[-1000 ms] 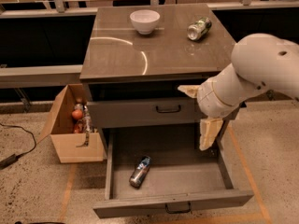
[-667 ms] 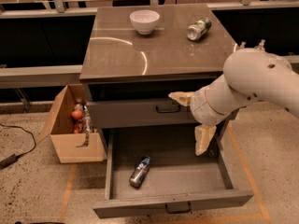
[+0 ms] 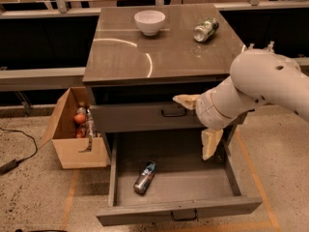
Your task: Pick redbull can from middle drawer and place on counter
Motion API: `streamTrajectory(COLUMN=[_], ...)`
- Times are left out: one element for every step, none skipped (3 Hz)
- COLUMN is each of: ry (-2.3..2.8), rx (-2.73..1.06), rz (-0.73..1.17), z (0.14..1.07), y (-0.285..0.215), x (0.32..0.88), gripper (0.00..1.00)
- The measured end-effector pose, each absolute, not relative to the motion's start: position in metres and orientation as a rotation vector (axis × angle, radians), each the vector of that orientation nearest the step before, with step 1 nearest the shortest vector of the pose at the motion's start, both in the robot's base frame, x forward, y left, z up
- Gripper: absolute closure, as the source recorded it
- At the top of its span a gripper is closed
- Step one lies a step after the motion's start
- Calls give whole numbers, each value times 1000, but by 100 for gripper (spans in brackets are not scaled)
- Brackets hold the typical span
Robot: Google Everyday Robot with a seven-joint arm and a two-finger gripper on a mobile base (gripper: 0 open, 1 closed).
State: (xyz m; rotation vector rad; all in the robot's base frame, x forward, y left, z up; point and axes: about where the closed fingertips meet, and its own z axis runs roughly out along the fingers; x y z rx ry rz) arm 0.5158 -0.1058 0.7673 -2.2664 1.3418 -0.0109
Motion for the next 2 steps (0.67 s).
streamTrajectory(ry=[1212, 1026], rx=[-2336, -2404], rz=[4, 34], z=[734, 700], y=[-84, -56], x=[517, 514], gripper=[0, 0])
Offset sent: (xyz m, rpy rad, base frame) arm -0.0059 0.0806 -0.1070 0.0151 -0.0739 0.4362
